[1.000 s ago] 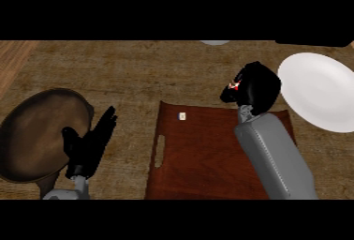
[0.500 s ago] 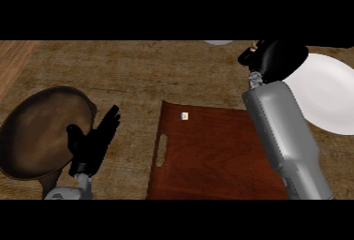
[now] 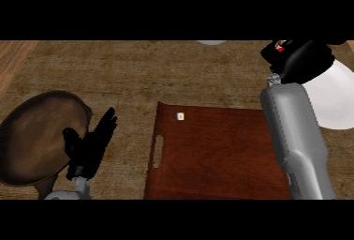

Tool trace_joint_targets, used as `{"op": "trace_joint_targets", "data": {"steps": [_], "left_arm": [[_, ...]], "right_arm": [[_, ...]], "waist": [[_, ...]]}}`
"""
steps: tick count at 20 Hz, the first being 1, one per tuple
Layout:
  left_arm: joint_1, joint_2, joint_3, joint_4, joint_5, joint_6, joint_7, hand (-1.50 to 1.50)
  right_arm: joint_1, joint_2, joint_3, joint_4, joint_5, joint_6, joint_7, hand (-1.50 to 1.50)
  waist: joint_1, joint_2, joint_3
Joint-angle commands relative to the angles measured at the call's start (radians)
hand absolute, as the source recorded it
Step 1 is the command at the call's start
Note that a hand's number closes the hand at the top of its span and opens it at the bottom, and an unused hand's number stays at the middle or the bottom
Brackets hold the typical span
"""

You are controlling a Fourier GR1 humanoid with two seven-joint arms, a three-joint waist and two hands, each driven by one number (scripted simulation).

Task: Pick the cupcake from the tray and place it in the plate

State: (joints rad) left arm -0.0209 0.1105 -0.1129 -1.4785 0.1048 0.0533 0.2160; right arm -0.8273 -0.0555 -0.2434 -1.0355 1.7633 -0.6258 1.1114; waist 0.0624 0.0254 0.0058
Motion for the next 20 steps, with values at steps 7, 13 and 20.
{"op": "trace_joint_targets", "data": {"steps": [7,13,20], "left_arm": [[0.018,-0.010,0.003,0.038,0.002,0.002,0.014,0.00],[0.013,-0.011,0.009,0.012,0.000,0.012,0.033,0.00],[0.039,-0.007,0.004,-0.002,0.007,-0.009,0.033,0.00]], "right_arm": [[0.063,-0.092,-0.255,0.117,0.109,-0.350,0.111,1.50],[0.036,-0.201,-0.367,0.298,0.008,-0.461,-0.016,1.50],[0.008,-0.293,-0.482,0.478,-0.179,-0.459,-0.064,1.50]], "waist": [[-0.027,-0.002,-0.004],[-0.029,-0.010,-0.003],[-0.026,-0.008,-0.002]]}}
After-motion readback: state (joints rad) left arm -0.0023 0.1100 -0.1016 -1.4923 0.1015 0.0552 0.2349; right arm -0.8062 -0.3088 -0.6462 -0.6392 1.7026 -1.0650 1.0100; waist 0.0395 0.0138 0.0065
